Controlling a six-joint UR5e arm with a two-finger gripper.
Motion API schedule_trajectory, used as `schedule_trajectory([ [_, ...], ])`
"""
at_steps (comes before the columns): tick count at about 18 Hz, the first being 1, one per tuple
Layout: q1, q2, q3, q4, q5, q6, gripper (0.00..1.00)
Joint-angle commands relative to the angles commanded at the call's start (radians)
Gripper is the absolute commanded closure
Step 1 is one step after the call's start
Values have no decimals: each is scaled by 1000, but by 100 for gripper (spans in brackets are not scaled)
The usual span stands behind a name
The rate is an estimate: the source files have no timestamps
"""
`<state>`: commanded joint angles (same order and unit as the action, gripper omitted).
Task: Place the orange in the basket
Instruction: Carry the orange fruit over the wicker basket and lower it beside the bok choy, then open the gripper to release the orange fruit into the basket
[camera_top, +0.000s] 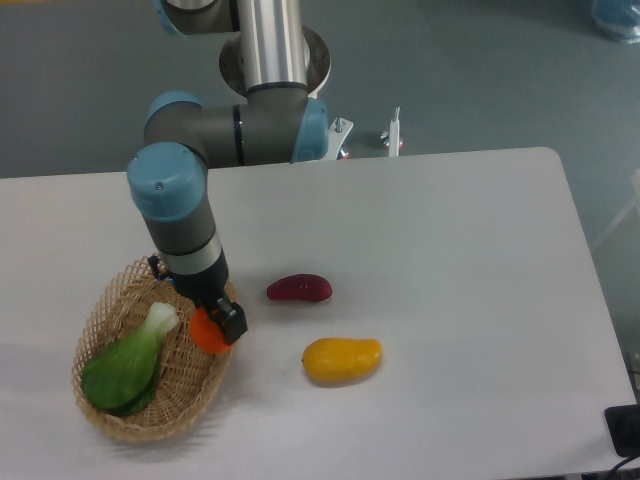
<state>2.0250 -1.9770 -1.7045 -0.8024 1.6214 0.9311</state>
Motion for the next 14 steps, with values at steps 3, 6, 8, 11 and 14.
schedule_trajectory([
  [3, -35, -55, 68, 0, 52, -47, 22],
  [6, -45, -57, 68, 0, 55, -63, 20],
  [8, -54, -57, 68, 2, 52, -113, 20],
  [11, -68, -40, 59, -1, 54, -126, 16],
  [14, -77, -5, 22, -3, 55, -126, 8],
])
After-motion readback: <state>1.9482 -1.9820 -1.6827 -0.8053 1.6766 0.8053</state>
